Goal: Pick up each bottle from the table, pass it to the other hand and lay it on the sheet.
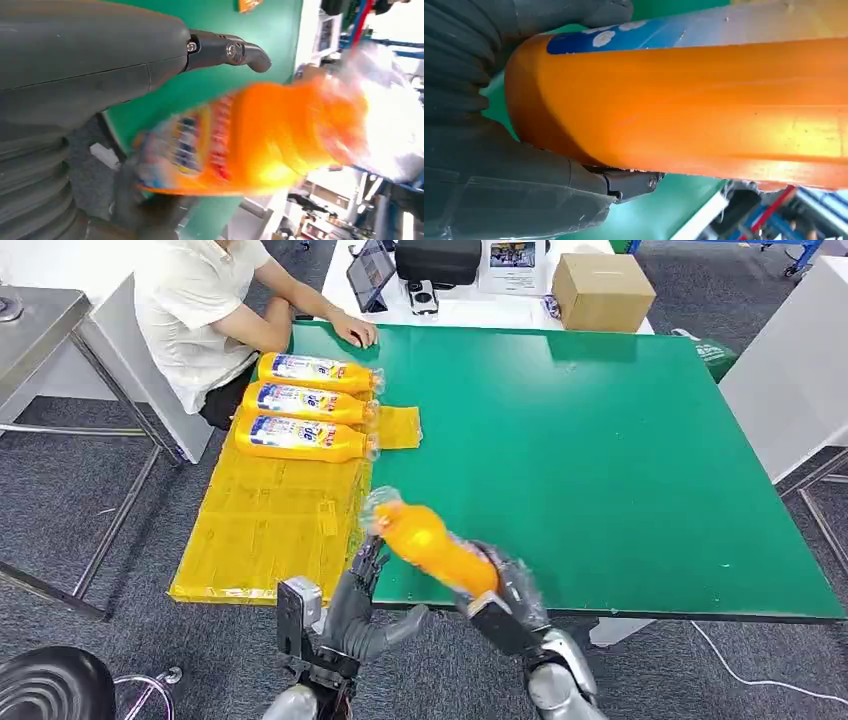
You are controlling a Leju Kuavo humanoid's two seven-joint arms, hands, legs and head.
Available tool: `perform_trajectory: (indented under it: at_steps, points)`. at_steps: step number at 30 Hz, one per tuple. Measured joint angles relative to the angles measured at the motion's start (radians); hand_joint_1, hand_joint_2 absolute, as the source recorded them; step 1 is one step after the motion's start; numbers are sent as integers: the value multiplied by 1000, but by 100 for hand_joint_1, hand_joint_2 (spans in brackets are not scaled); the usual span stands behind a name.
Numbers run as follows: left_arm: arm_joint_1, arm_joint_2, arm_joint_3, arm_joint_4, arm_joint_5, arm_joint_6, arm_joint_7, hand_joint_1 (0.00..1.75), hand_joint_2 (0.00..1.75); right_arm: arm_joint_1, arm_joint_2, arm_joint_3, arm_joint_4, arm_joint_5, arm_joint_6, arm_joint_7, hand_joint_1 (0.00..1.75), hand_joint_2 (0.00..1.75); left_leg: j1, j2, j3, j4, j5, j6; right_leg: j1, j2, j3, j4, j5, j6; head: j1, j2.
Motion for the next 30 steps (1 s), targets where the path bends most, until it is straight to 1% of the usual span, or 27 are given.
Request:
perform_trajectory:
  at_steps: [9,15,20,21,23,29,30]
  points:
    - [-51,-18,21,4,42,30,8,0,175,-56,56,141,62,-16,-2,-17,175,175,0,0,0,0,0,0,0,0,0,0,0,0,0,0]
    - [-83,-31,32,24,122,31,9,0,175,-85,68,213,79,-52,-6,-20,175,175,0,0,-1,0,0,0,0,0,-1,0,0,0,0,0]
    - [-105,-35,26,47,151,29,24,0,175,-105,71,237,93,-97,-7,-23,175,175,0,0,-2,0,0,0,0,0,-2,0,0,0,0,0]
    - [-110,-35,25,52,162,27,30,175,175,-109,71,238,94,-100,-8,-23,175,175,0,0,-2,0,0,0,0,0,-2,0,0,0,0,0]
    - [-119,-35,24,65,184,26,30,175,175,-118,71,242,95,-100,-10,-21,175,175,0,0,-2,0,0,0,0,0,-2,0,0,0,0,0]
    - [-126,-35,29,69,179,34,-32,175,175,-136,71,263,97,-107,-9,-12,175,175,0,0,-2,0,0,0,0,0,-2,0,0,0,0,0]
    - [-126,-35,29,67,177,38,-32,175,175,-136,71,263,98,-108,-9,-12,168,175,0,0,-2,0,0,0,0,0,-2,0,0,0,0,0]
